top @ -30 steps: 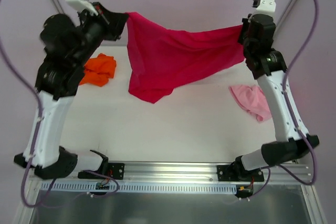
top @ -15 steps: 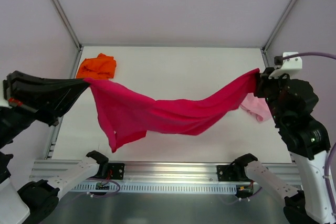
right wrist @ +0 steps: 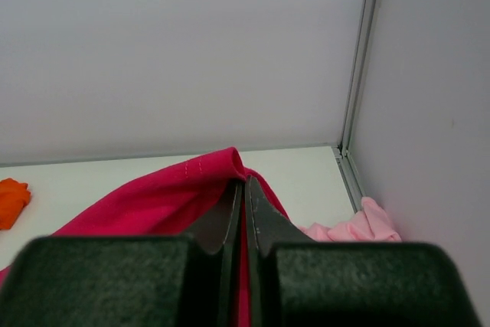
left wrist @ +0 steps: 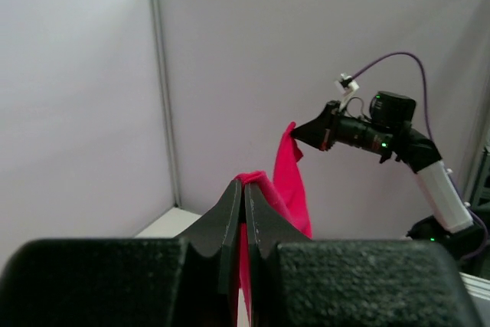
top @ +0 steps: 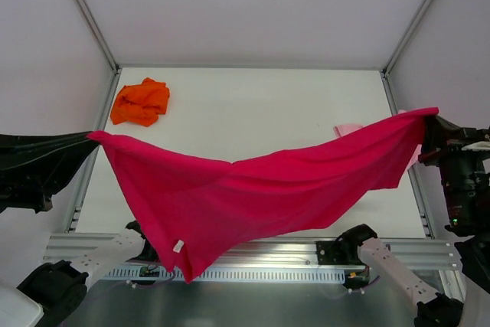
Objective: Fold and stack the t-shirts
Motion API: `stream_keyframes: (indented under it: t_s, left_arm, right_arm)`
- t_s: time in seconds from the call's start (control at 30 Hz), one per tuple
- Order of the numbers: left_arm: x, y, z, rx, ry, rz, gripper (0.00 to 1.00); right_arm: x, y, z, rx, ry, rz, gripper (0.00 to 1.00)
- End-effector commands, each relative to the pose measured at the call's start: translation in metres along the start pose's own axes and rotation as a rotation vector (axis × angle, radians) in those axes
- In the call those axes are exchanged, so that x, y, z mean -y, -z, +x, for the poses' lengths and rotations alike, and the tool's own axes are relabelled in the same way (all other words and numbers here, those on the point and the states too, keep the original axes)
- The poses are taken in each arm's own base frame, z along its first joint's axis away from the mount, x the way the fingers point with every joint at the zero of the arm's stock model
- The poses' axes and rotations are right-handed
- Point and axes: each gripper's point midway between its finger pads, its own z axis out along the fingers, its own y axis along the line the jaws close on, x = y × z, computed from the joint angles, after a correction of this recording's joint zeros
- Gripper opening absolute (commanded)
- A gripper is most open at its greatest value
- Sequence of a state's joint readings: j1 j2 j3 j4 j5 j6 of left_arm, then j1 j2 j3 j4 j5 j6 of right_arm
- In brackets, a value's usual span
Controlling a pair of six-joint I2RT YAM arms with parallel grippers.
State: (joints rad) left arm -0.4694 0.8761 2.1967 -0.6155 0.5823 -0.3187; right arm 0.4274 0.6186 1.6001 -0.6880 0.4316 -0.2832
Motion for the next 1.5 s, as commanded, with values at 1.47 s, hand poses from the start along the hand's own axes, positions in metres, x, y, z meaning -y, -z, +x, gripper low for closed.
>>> stream_keyframes:
  t_s: [1.47]
  left_arm:
    - [-0.349, -0.089, 0.288, -0.579, -0.034, -0.942, 0.0]
  right_arm:
    - [-0.129, -0.2, 0.23, -0.671, 0.21, -0.07, 0.01]
